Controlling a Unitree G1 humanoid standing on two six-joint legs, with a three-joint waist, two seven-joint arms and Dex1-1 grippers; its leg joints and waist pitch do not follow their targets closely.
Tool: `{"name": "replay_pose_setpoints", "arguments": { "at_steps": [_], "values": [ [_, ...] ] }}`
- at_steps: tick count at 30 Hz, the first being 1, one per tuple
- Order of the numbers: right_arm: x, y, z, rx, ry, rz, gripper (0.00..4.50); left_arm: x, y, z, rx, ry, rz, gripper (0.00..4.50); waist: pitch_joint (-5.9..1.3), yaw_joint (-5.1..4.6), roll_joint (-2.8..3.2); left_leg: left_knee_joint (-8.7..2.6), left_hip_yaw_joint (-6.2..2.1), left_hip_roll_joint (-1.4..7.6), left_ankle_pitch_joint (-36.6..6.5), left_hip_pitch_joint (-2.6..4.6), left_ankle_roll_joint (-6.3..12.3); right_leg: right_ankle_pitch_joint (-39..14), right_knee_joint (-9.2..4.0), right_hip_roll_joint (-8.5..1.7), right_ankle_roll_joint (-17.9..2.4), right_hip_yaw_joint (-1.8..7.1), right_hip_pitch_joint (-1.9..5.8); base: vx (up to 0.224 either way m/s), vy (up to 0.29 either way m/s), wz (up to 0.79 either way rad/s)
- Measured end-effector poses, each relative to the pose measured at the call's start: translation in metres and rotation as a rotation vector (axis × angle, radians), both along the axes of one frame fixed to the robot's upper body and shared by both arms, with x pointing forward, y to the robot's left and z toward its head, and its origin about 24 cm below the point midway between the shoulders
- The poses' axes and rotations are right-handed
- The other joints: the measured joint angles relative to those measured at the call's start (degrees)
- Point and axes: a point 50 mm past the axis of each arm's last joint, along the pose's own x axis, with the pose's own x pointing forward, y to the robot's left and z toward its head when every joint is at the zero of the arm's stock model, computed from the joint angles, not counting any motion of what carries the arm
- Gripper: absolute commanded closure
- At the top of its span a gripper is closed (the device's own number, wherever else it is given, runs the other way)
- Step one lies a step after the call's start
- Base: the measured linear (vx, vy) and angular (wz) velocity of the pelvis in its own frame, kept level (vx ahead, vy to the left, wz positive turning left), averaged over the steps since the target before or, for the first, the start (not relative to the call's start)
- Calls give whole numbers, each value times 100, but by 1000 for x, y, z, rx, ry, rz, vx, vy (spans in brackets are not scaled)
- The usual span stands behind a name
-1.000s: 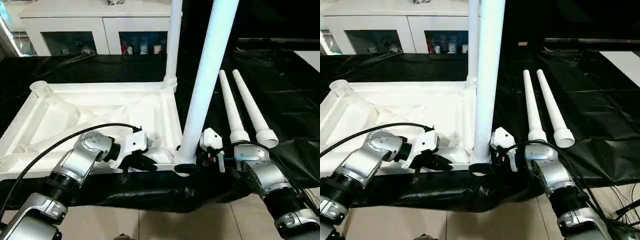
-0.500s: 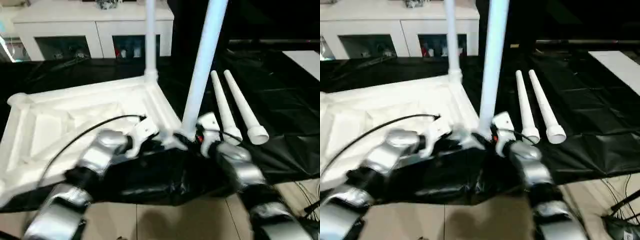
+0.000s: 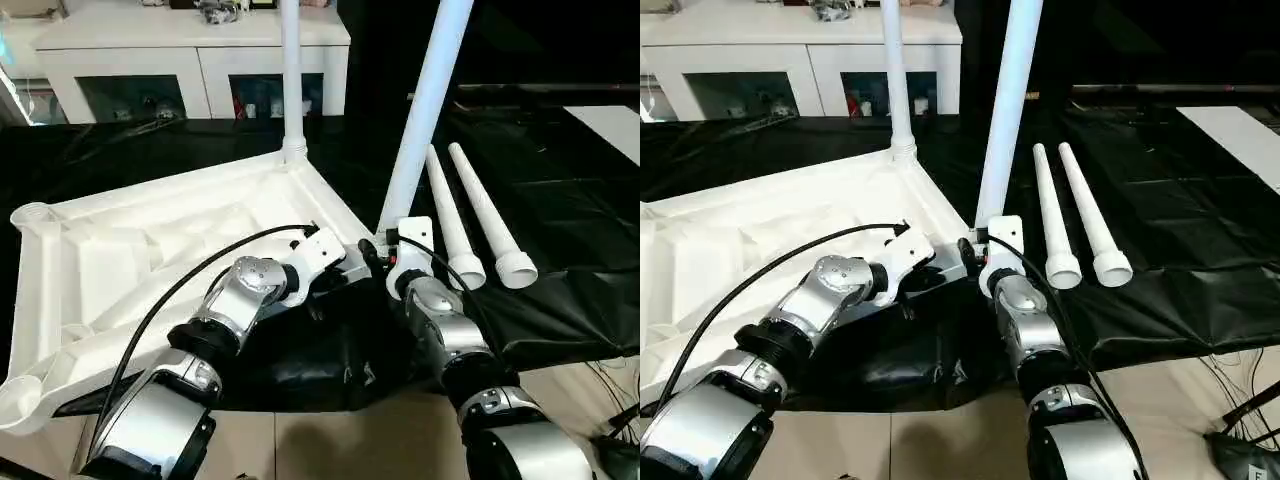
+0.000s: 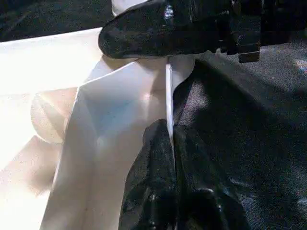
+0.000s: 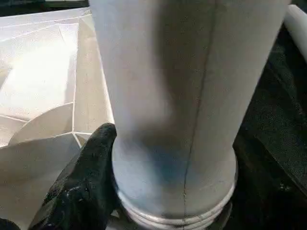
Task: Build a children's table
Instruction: Rotate leg to tighten, then rotate table base
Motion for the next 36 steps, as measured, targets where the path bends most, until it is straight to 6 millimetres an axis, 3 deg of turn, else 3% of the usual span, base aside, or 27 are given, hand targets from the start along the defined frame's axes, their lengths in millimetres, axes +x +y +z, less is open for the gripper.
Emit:
{"name": "replay_pose_setpoints", "arguments": {
  "at_steps": [7,14,16,17,20,22,25,27,29,31,33,36],
  "values": [
    [-5,-4,2,57,-46,6,78,-2,0,1,-16,-33,-53,450,1,56,0,-54,-1,-10,1,-11,1,7,5,-1,-1,1,-24,0,0,0],
    [-16,-18,10,40,-134,-19,78,-3,-10,5,-79,-123,-71,450,6,198,5,-87,1,1,30,-65,-4,66,24,3,18,-2,-52,0,0,0],
    [-18,-20,17,32,-173,-19,78,-2,-12,7,-107,-163,-43,450,6,190,6,-63,1,17,36,-117,-1,66,21,13,31,-6,-82,0,0,0],
    [-20,-20,21,28,-198,-19,70,0,-13,9,-141,-178,-19,422,6,178,5,-47,1,24,59,-140,10,61,21,15,39,-11,-95,0,0,0],
    [-24,-20,28,20,-243,-26,67,8,-20,28,-212,-238,18,398,8,171,2,0,5,33,94,-211,78,56,13,18,46,-8,-138,0,0,0],
    [-26,-21,31,16,-260,-35,67,14,-18,37,-217,-276,34,405,8,139,2,11,15,26,81,-216,98,56,13,11,46,0,-142,0,0,0],
    [-25,-24,35,6,-275,-36,67,17,-14,42,-229,-303,70,358,9,129,0,12,15,26,80,-214,100,55,12,10,45,-1,-140,0,0,0],
    [-26,-25,35,-1,-266,-34,67,20,-10,43,-233,-314,110,369,9,123,0,12,14,29,82,-209,94,55,16,10,45,-3,-137,0,0,0],
    [-29,-26,34,-17,-260,-27,67,25,4,47,-235,-339,202,316,11,107,-2,14,14,33,78,-208,79,56,21,12,46,-5,-136,0,0,0],
    [-34,-30,33,-33,-266,-12,67,31,23,59,-247,-383,282,315,14,83,-5,15,13,36,71,-207,62,62,23,13,49,-7,-137,0,0,0],
    [-40,-34,34,-42,-293,27,67,35,51,79,-258,-463,370,304,15,54,-6,16,13,38,70,-202,61,63,26,13,49,-9,-135,0,0,0],
    [-59,-30,45,-47,-417,233,67,27,104,104,-263,-576,519,271,15,15,-9,20,11,50,70,-198,62,61,24,24,50,-14,-135,0,0,0]
  ]
}}
